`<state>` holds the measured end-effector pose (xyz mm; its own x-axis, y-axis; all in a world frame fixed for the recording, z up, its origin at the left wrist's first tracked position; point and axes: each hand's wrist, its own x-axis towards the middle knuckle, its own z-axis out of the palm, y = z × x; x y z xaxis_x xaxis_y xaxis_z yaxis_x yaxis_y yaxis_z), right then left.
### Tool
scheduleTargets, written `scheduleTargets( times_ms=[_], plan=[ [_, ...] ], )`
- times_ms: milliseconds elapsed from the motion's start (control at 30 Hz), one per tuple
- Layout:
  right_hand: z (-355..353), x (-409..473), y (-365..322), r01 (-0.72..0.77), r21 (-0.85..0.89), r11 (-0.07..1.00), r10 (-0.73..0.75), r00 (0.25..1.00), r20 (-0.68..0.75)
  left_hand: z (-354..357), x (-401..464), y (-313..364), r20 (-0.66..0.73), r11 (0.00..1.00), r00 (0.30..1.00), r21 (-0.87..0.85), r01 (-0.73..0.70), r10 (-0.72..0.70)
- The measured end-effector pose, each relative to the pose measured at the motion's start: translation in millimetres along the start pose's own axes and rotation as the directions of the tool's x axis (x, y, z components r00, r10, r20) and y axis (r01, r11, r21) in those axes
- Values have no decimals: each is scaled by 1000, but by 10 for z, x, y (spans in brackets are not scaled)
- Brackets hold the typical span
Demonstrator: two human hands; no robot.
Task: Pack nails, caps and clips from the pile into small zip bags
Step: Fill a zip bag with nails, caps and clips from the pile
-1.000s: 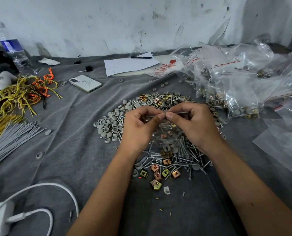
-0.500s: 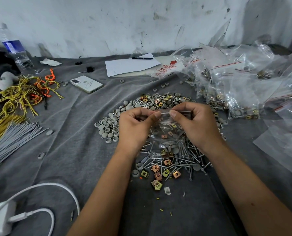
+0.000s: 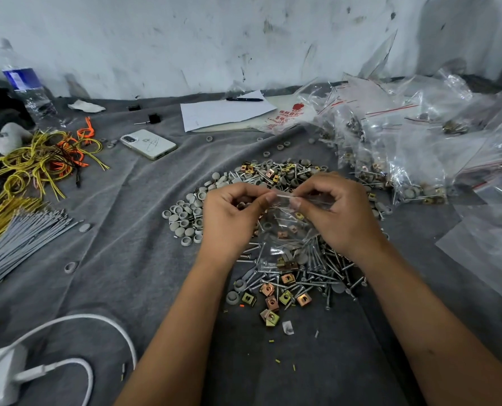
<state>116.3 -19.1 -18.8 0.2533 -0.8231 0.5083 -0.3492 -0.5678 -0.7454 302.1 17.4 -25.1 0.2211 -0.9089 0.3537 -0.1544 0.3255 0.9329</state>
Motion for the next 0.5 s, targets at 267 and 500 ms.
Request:
scheduleTargets(
  times_ms=[267, 500],
  plan=[
    [27, -10, -52, 163, -147, 976, -160, 987, 33, 42, -35, -22, 114, 992, 991, 96, -82, 71],
    [49, -2, -62, 172, -127, 977, -173, 985, 7, 79, -47, 9, 110, 991, 990, 92, -100, 90]
  ],
)
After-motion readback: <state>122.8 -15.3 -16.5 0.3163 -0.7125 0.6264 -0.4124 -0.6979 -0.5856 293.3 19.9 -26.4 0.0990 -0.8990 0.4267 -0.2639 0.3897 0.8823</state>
